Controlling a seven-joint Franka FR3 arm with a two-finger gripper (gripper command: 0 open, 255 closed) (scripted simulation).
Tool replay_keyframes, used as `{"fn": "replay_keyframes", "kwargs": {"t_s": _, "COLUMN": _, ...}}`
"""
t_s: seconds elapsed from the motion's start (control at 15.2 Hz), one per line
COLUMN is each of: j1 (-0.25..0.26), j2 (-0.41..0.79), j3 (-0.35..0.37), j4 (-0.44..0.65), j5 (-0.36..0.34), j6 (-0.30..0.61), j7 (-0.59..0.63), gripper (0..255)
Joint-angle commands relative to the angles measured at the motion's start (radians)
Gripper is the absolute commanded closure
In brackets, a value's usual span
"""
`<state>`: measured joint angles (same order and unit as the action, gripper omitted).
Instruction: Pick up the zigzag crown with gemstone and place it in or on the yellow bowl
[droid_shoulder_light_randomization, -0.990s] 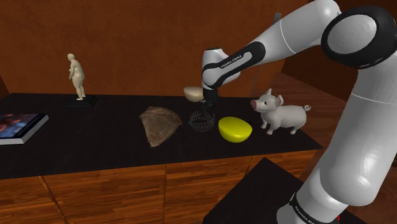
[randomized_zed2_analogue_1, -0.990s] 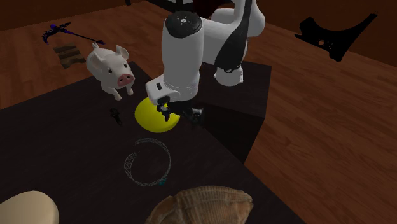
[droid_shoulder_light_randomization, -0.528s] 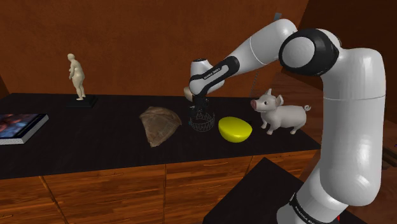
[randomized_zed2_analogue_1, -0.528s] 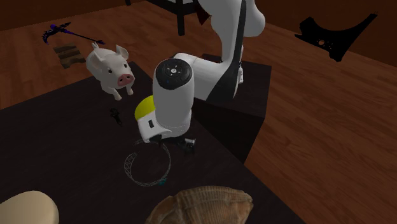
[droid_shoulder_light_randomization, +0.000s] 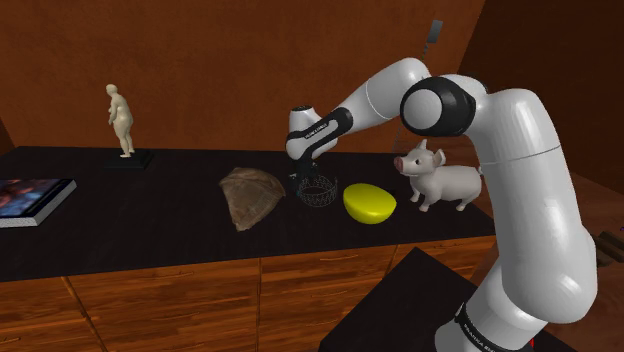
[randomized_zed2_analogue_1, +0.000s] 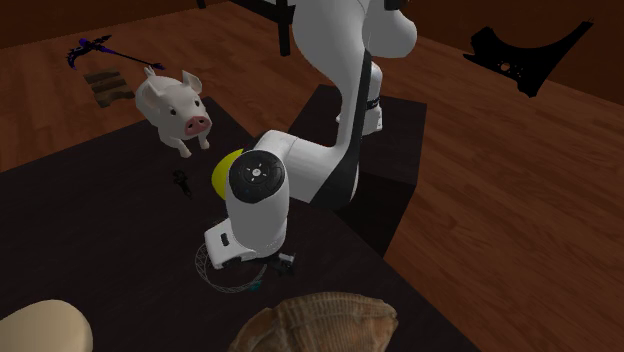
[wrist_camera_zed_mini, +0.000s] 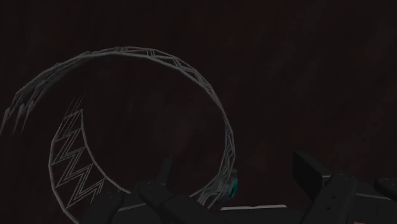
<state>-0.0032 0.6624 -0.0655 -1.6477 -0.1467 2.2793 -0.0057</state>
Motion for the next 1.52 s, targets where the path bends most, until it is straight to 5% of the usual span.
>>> {"fn": "replay_keyframes", "kwargs": {"t_s": 0.0, "j1": -0.001, "j2": 0.021, "j3": 0.0, "j4": 0.004, "j5": -0.001, "j6": 0.018, "j7": 0.002, "gripper": 0}}
{"fn": "replay_keyframes", "kwargs": {"t_s": 0.73, "j1": -0.005, "j2": 0.052, "j3": -0.002, "j4": 0.004, "j5": -0.002, "j6": 0.049, "j7": 0.002, "gripper": 0}}
{"fn": "replay_keyframes", "kwargs": {"t_s": 0.79, "j1": -0.005, "j2": 0.052, "j3": -0.002, "j4": 0.004, "j5": -0.002, "j6": 0.049, "j7": 0.002, "gripper": 255}}
{"fn": "replay_keyframes", "kwargs": {"t_s": 1.45, "j1": -0.005, "j2": 0.043, "j3": -0.002, "j4": 0.003, "j5": -0.001, "j6": 0.041, "j7": 0.001, "gripper": 255}}
